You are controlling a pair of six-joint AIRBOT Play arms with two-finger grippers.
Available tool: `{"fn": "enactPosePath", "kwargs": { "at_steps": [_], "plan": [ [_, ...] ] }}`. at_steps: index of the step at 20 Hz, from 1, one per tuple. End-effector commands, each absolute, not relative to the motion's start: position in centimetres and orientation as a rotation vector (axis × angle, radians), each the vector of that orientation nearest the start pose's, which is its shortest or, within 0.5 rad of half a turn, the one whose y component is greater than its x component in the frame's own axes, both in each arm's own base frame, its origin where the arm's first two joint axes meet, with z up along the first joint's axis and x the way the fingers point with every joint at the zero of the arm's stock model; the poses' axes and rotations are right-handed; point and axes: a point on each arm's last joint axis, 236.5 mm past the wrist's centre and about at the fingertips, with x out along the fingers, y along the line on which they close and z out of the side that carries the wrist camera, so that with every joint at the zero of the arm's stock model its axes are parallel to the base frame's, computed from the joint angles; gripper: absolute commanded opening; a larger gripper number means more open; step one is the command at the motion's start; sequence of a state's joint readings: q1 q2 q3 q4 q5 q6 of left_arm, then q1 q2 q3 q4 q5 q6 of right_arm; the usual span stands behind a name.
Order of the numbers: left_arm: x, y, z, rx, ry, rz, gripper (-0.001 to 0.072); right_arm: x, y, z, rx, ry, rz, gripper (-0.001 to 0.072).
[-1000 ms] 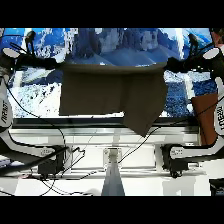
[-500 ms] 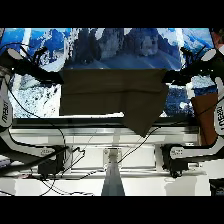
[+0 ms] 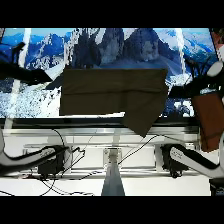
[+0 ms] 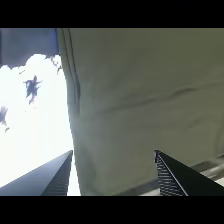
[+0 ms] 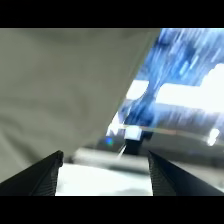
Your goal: Fold the clothes and pants, and hang the long-sleeved shirts on hangers.
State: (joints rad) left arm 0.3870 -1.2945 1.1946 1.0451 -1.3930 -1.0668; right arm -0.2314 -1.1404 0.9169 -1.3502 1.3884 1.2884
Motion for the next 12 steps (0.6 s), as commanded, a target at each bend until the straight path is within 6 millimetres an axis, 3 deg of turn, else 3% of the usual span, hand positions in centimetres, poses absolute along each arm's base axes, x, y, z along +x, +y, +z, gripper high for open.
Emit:
{"fn": "enactPosePath", "kwargs": {
  "at_steps": [1, 3, 5, 10, 11, 12],
  "plan": [
    [31.8, 3.5, 4.2, -0.351, 1.145, -0.249, 0.0547, 20.5, 2.0, -6.2, 0.347, 1.547, 0.105, 0.0574],
    [30.4, 4.0, 2.5, -0.381, 1.127, -0.188, 0.0547, 18.6, 4.4, -8.4, 0.552, 1.557, 0.034, 0.0575],
    [29.4, 3.7, 0.6, -0.409, 1.152, -0.173, 0.0547, 17.2, 6.2, -9.7, 0.648, 1.593, 0.047, 0.0574],
    [28.7, 3.4, -2.6, -0.461, 1.217, -0.167, 0.0547, 17.2, 6.3, -11.3, 0.672, 1.612, 0.033, 0.0544],
    [28.7, 3.4, -3.0, -0.468, 1.226, -0.166, 0.0547, 17.4, 6.2, -11.7, 0.678, 1.612, 0.024, 0.0479],
    [28.7, 3.4, -3.4, -0.477, 1.24, -0.167, 0.0547, 17.6, 6.3, -11.9, 0.695, 1.613, 0.02, 0.0328]
  ]
}}
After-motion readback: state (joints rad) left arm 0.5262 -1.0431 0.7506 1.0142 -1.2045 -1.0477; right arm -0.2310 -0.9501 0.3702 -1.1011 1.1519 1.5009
